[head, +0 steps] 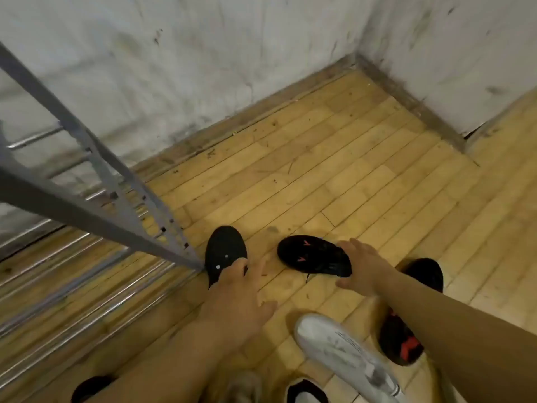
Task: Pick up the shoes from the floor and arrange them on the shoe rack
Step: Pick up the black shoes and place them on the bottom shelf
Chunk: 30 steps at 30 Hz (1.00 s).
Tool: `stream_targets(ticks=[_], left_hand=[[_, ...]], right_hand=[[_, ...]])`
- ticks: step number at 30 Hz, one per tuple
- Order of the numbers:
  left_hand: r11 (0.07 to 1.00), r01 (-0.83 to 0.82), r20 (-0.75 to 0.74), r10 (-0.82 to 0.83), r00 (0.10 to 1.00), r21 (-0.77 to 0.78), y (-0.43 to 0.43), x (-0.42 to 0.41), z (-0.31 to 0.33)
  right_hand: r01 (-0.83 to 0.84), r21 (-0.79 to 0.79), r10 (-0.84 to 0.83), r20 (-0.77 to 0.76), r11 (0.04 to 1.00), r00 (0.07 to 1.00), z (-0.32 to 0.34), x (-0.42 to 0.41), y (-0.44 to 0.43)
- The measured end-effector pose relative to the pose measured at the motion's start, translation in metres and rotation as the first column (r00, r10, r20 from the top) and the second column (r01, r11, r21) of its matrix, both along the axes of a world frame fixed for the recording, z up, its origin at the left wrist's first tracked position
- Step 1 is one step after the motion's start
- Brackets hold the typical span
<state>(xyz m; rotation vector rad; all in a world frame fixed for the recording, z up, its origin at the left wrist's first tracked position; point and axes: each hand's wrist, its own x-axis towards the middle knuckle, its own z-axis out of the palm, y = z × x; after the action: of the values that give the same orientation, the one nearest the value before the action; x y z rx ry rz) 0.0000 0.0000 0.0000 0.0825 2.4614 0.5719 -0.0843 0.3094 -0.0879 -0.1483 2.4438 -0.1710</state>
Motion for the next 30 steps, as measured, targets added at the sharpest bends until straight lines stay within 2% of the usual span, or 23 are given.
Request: stream_targets(ticks=[4, 8, 10, 14, 17, 19, 23, 26, 30], left_hand=[[1.000, 0.008, -0.010, -0.008, 1.000, -0.006, 0.004, -0.012, -0.016], [0.999, 0.022, -0.056, -0.025, 0.998, -0.046, 0.011, -0.015, 0.002], [0.998, 0.030, -0.068, -0.033, 0.997, -0.050, 0.017, -0.007, 0.018], [0.998, 0.064, -0.057, -0.064, 0.996, -0.007, 0.041, 0.008, 0.074], [0.993, 0.113, -0.043, -0.112, 0.993, 0.026, 0.071, 0.006, 0.119], [0.995, 0.088, -0.037, -0.087, 0.996, 0.039, 0.091, 0.005, 0.136], [0.989, 0.052, 0.046, -0.059, 0.997, 0.138, 0.138, 0.025, 0.145], [0.957, -0.119, 0.111, 0.093, 0.990, 0.264, 0.158, 0.048, 0.134], [0.840, -0.352, 0.219, 0.284, 0.934, 0.413, 0.167, 0.069, 0.124]], right_hand=[[-0.014, 0.076, 0.013, 0.008, 0.997, 1.000, -0.029, 0.008, 0.020], [0.035, 0.024, -0.031, -0.139, 0.999, 0.990, -0.031, 0.021, 0.026], [0.090, -0.049, -0.096, -0.142, 0.995, 0.985, -0.016, 0.032, 0.028], [0.166, -0.226, -0.221, -0.243, 0.960, 0.945, 0.044, 0.074, 0.041], [0.271, -0.434, -0.422, -0.301, 0.859, 0.855, 0.084, 0.117, 0.058], [0.321, -0.543, -0.537, -0.301, 0.776, 0.788, 0.106, 0.141, 0.066], [0.338, -0.670, -0.656, -0.298, 0.661, 0.693, 0.135, 0.180, 0.072], [0.302, -0.725, -0.670, -0.287, 0.619, 0.684, 0.151, 0.202, 0.066], [0.219, -0.798, -0.660, -0.272, 0.562, 0.701, 0.160, 0.225, 0.052]])
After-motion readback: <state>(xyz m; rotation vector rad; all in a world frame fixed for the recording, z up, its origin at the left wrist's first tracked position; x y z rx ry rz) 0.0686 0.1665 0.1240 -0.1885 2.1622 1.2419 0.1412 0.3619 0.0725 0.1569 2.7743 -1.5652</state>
